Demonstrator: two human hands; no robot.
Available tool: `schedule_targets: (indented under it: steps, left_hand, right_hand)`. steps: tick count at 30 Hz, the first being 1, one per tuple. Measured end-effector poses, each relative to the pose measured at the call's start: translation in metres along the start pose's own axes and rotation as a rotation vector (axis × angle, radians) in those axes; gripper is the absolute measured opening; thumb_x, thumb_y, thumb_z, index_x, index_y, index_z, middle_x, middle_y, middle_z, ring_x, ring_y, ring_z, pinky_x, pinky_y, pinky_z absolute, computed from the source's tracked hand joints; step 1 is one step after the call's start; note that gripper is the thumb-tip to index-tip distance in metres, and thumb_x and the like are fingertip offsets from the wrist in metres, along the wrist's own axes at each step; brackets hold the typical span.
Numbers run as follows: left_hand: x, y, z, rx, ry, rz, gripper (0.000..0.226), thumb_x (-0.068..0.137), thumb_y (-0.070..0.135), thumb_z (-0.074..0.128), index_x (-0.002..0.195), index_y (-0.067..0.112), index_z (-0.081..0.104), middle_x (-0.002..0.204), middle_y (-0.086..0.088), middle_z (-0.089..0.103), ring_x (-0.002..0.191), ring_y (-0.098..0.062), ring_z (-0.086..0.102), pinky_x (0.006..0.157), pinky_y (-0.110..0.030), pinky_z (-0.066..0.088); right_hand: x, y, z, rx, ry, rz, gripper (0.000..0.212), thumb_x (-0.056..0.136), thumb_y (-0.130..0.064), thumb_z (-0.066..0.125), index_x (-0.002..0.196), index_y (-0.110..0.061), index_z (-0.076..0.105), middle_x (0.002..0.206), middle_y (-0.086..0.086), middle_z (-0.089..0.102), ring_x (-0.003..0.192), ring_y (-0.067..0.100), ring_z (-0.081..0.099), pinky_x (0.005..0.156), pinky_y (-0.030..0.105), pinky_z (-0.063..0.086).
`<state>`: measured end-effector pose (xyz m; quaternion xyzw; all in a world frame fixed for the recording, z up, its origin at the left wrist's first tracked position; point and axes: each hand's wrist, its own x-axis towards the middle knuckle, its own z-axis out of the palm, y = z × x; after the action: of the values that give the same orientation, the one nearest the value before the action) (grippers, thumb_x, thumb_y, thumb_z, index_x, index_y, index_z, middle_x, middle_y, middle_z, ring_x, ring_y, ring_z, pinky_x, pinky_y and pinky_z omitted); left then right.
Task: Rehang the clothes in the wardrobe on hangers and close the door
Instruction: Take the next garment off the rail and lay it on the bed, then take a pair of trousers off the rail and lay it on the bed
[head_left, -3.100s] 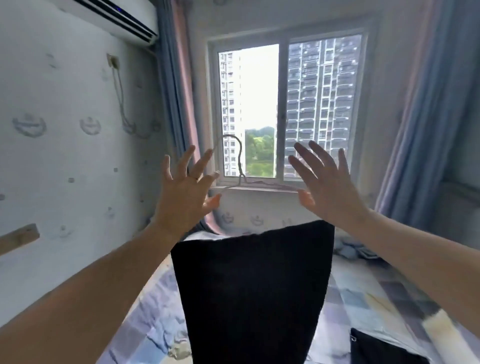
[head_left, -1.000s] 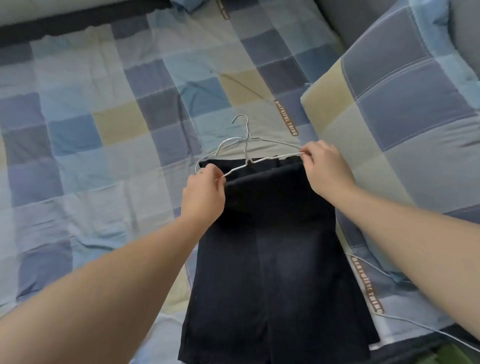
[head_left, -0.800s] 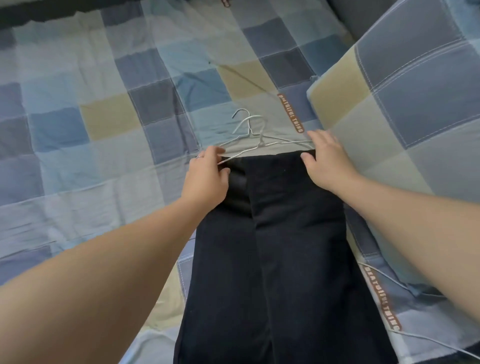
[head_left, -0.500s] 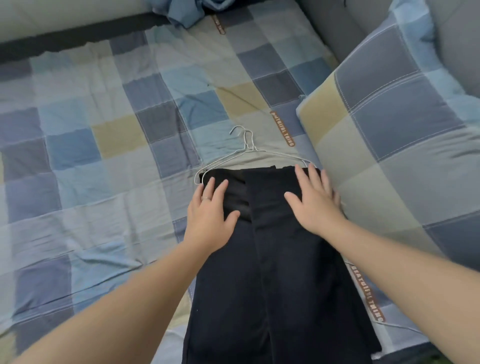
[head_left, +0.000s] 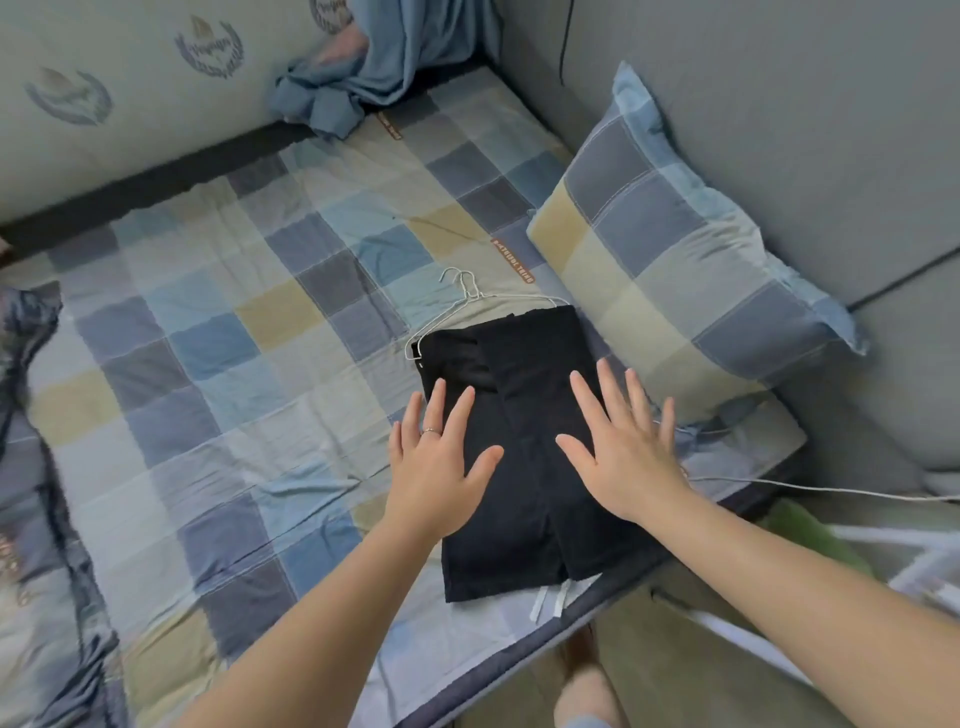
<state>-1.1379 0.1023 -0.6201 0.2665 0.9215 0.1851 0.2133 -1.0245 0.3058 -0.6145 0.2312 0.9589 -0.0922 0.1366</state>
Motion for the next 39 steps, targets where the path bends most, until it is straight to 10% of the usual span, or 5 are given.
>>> schedule_targets:
  steps: [17, 39]
  left_hand:
    - [-0.171, 0.069, -0.044, 0.14, -0.041, 0.592, 0.072, 0.091, 0.074, 0.02, 0.154, 0.047, -0.002, 0.167, 0.01, -0.009, 0.151, -0.017, -0.02, 0.12, -0.051, -0.008]
    - [-0.472, 0.356, 0.087, 0.154, -0.294, 1.614, 0.075, 0.09, 0.075, 0.014, 0.157, 0.043, 0.0, 0.166, 0.01, -0.012, 0.151, -0.019, -0.021, 0.12, -0.05, -0.011]
  right_hand:
    - [-0.307, -0.034, -0.046, 0.051, 0.259, 0.52, 0.071, 0.095, -0.068, 0.014, 0.154, -0.037, -0.011, 0.166, -0.004, -0.012, 0.151, 0.028, -0.011, 0.116, 0.063, -0.001]
    - [-0.74, 0.026, -0.024, 0.025, 0.531, 1.354, 0.071, 0.097, -0.064, 0.02, 0.154, -0.04, -0.015, 0.163, -0.009, -0.023, 0.15, 0.023, -0.02, 0.118, 0.061, -0.004]
